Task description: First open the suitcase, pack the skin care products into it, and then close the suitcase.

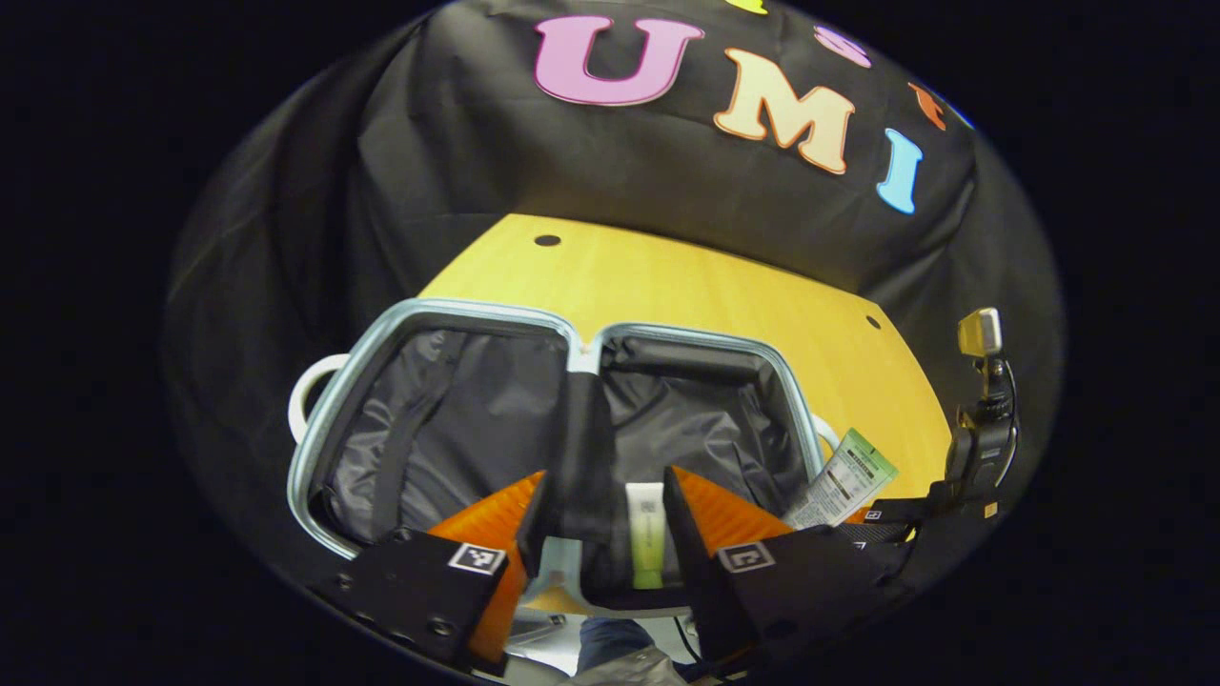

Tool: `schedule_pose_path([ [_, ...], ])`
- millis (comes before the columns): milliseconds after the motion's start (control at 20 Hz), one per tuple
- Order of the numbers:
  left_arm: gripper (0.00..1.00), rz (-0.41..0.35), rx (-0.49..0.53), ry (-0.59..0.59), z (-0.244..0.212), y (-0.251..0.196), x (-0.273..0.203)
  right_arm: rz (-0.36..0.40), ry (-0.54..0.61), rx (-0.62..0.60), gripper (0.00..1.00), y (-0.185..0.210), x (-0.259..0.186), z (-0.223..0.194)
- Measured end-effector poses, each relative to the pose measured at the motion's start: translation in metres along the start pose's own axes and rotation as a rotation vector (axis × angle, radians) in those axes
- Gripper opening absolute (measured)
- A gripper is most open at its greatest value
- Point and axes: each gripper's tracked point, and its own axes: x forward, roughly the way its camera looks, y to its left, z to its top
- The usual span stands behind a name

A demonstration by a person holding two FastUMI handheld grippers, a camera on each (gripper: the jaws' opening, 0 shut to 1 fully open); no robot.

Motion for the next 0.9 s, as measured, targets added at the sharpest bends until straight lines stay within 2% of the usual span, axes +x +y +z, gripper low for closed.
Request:
schedule_pose_path([
  [100,0.83,0.039,0.011,-0.026,0.007,0.024,-0.007,-0.028,0.031,0.025,0.39,0.0,0.007,-0.002],
  [150,0.83,0.056,0.013,-0.044,0.011,0.037,-0.011,-0.039,0.044,0.041,0.35,0.0,0.01,-0.002],
  [250,0.84,0.094,-0.002,-0.046,0.015,0.06,-0.019,-0.057,0.068,0.078,0.35,0.0,0.016,-0.002],
  [450,0.85,0.197,-0.068,-0.072,0.022,0.121,-0.02,-0.059,0.067,0.102,0.41,0.001,0.017,-0.001],
  [500,0.88,0.22,-0.09,-0.084,0.026,0.136,-0.021,-0.051,0.061,0.104,0.46,0.004,0.017,0.001],
  [550,0.91,0.242,-0.111,-0.089,0.029,0.149,-0.019,-0.053,0.044,0.106,0.43,0.003,0.019,0.006],
  [600,0.95,0.263,-0.132,-0.094,0.044,0.15,-0.015,-0.027,0.021,0.12,0.57,0.011,0.016,0.012],
  [650,0.94,0.282,-0.148,-0.098,0.045,0.164,-0.014,-0.007,0.0,0.127,0.71,0.017,0.015,0.018],
  [750,0.95,0.319,-0.17,-0.101,0.044,0.189,-0.011,-0.037,-0.035,0.075,1.0,0.01,0.007,0.029],
  [850,0.95,0.347,-0.192,-0.094,0.042,0.211,-0.009,-0.036,-0.085,0.074,0.98,0.011,0.003,0.043],
  [900,0.95,0.361,-0.198,-0.088,0.04,0.221,-0.006,-0.038,-0.116,0.087,0.92,0.011,-0.001,0.051],
])
